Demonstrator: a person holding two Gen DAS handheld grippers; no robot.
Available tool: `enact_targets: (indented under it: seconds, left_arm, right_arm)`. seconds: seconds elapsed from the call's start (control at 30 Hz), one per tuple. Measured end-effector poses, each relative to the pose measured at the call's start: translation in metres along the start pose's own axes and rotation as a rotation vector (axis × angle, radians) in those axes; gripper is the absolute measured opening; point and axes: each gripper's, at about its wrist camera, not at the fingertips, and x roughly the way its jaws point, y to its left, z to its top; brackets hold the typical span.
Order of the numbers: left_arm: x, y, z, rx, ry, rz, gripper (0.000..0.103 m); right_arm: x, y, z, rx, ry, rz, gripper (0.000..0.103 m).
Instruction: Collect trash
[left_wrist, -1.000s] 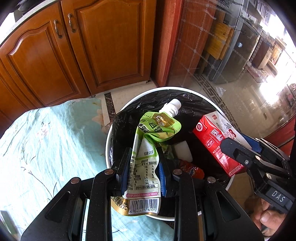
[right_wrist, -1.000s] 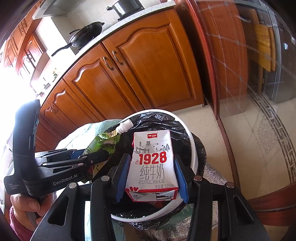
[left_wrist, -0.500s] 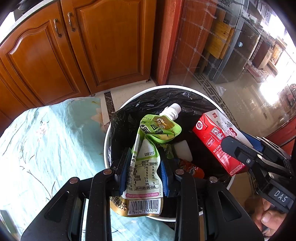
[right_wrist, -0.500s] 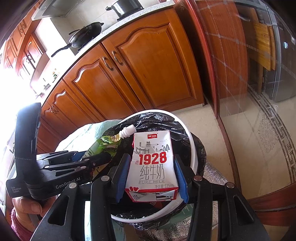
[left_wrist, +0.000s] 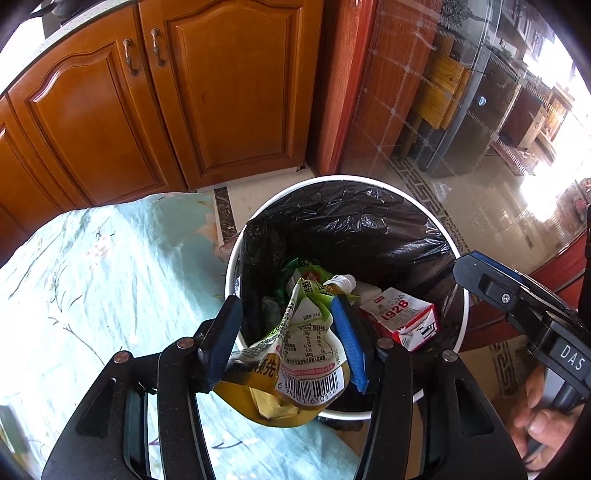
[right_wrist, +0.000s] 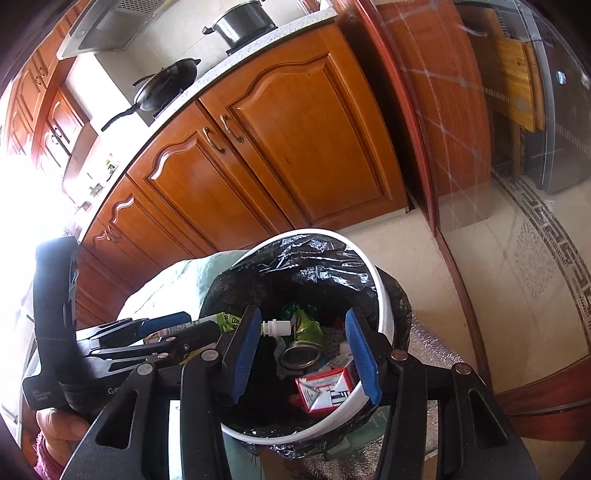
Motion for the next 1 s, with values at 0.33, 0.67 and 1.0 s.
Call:
enact_targets:
  seconds: [0.33,0.67,1.0]
  left_arm:
    - [-0.048,0.034,-0.05,-0.106,-0.141,-0.043,0.059]
    - [-0.082,0.058,-0.101,-0.216,-0.219,-0.1,0.059]
    - [-0.106,0.07,-0.147,-0.265,-0.262,-0.066,0.059]
  right_arm:
    - [-0.023,0.015,-0.022,0.005,-0.057,0.047,0.058]
    - [-0.041,0.029,-0.059,0.028,-0.094,0.063,0.06]
    - [-0.058,0.042,-0.09,0.02,-0.108,0.066,0.06]
